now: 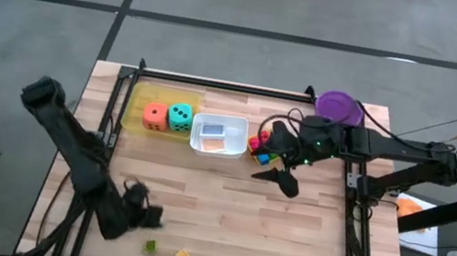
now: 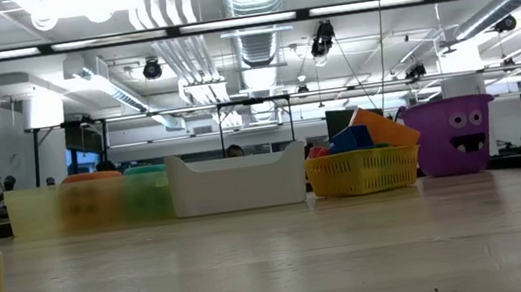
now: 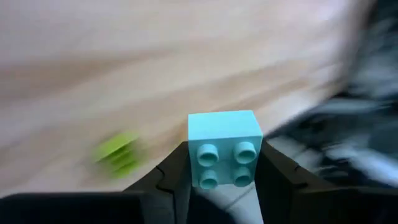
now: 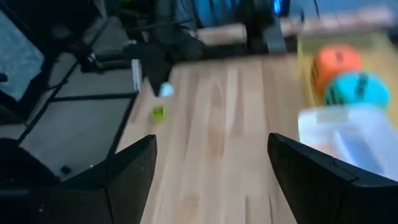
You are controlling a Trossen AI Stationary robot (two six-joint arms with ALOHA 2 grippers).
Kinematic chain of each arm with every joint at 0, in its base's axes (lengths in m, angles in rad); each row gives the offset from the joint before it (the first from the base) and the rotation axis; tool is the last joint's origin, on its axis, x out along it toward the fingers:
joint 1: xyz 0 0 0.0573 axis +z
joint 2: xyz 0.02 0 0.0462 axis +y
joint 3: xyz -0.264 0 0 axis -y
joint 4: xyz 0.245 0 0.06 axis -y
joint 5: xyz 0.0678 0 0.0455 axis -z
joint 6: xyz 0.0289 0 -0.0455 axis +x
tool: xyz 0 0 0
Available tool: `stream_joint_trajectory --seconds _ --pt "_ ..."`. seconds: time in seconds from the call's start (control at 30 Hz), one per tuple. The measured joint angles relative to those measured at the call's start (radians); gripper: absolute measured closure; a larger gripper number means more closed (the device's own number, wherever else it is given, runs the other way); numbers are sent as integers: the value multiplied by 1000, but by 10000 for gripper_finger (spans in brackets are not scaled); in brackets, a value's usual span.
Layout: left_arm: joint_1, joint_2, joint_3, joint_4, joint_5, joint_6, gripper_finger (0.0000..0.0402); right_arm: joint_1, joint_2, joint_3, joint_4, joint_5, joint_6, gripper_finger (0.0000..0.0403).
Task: Pick & Place Toys
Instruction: Put the light green game piece into the yellow bin
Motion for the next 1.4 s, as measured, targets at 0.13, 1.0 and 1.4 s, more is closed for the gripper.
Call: stream_joint_trajectory --seconds 0.13,1.0,1.4 --pt "57 -153 -5 7 -292 101 277 48 0 3 145 43 -50 100" --pt "583 -245 0 821 123 1011 277 133 255 280 210 310 -272 100" --pt "594 -239 0 871 164 1033 277 131 360 413 180 319 -315 100"
